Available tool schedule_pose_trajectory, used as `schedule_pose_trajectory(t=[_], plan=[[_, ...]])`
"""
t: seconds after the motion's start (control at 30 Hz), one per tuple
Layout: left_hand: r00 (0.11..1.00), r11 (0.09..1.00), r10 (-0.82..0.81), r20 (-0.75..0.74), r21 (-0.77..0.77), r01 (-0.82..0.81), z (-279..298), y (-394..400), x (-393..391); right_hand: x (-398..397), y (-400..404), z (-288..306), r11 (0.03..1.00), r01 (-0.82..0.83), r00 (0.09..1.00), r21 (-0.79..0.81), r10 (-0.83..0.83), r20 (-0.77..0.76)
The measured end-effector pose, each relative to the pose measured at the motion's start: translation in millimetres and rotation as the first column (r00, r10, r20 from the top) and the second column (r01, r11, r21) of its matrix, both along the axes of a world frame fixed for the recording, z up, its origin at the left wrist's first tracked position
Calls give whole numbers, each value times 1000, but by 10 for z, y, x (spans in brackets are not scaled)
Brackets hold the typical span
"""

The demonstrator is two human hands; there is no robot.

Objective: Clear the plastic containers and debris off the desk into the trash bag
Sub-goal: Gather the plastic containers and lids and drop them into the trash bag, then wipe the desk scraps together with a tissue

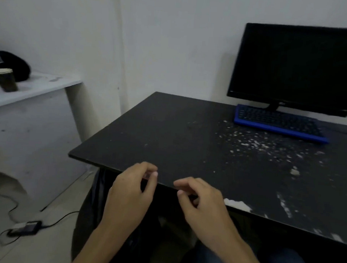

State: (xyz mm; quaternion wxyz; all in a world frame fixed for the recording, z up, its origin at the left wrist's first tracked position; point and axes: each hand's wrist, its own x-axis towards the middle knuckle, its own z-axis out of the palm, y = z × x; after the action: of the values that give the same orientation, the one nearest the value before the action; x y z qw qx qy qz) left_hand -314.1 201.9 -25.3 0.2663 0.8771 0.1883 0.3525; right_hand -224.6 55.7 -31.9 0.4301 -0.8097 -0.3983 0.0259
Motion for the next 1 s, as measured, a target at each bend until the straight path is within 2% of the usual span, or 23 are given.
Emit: schedule_pose_trajectory(t=[0.23, 0.43, 0.6, 0.77, 0.87, 1.0], plan=[[954, 953, -300, -29, 40, 301, 316, -720, 1109, 602, -1029, 282, 944, 329, 942, -9, -327, 69], [816, 820, -566, -122, 17, 572, 444, -1669, 2200, 1198, -1998, 325, 796, 603, 797, -46, -600, 73], [718, 729, -665, -204, 32, 684, 449, -2553, 2929, 1717, -2762, 294, 635, 763, 646, -124, -755, 114], [628, 668, -698, -343, 4, 744, 385, -3220, 3473, 2255, -3329, 335, 491, 841, 528, -226, -835, 154], [592, 649, -700, -399, -10, 760, 338, -3471, 3685, 2552, -3518, 341, 429, 859, 492, -277, -843, 219], [586, 659, -685, -433, -24, 752, 289, -3611, 3888, 2876, -3656, 292, 366, 846, 482, -387, -835, 264]])
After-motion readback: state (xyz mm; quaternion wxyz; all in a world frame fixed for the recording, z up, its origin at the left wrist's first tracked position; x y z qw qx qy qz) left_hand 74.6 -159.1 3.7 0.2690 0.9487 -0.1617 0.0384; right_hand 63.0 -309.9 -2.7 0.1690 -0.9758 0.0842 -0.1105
